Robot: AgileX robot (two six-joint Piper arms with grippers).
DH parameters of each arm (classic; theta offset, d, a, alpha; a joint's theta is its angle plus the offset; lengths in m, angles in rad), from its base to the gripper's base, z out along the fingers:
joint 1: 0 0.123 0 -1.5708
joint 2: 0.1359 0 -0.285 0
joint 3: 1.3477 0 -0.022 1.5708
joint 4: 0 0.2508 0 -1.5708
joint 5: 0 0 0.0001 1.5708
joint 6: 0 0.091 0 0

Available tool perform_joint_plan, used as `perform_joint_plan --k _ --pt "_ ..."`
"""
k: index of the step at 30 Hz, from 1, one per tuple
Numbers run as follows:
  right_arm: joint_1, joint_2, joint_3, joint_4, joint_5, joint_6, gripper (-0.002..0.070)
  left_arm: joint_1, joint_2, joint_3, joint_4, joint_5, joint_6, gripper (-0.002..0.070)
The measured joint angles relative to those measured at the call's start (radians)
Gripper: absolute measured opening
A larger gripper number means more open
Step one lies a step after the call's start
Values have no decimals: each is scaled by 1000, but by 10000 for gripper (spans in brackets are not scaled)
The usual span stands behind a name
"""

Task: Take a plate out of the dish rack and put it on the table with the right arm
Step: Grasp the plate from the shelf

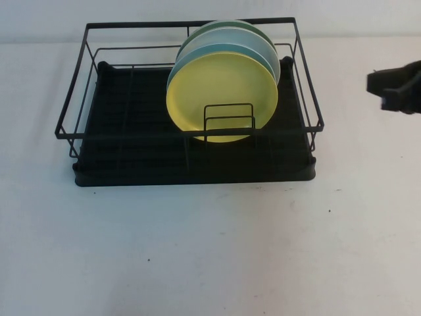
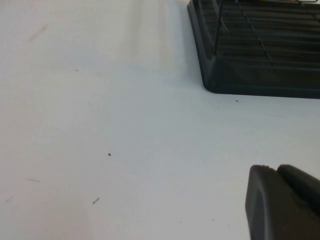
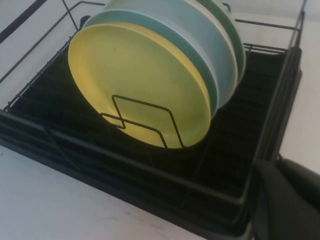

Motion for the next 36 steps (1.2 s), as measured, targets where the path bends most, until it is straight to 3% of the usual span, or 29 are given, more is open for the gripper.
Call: perform_joint_plan --k 11,23,36 --pt "187 349 -327 4 -9 -114 4 0 0 0 0 0 0 -4" --pt "260 588 -582 -9 9 -352 265 0 0 0 0 0 0 -4" --pt "260 714 -722 -38 -36 -434 286 0 0 0 0 0 0 -4"
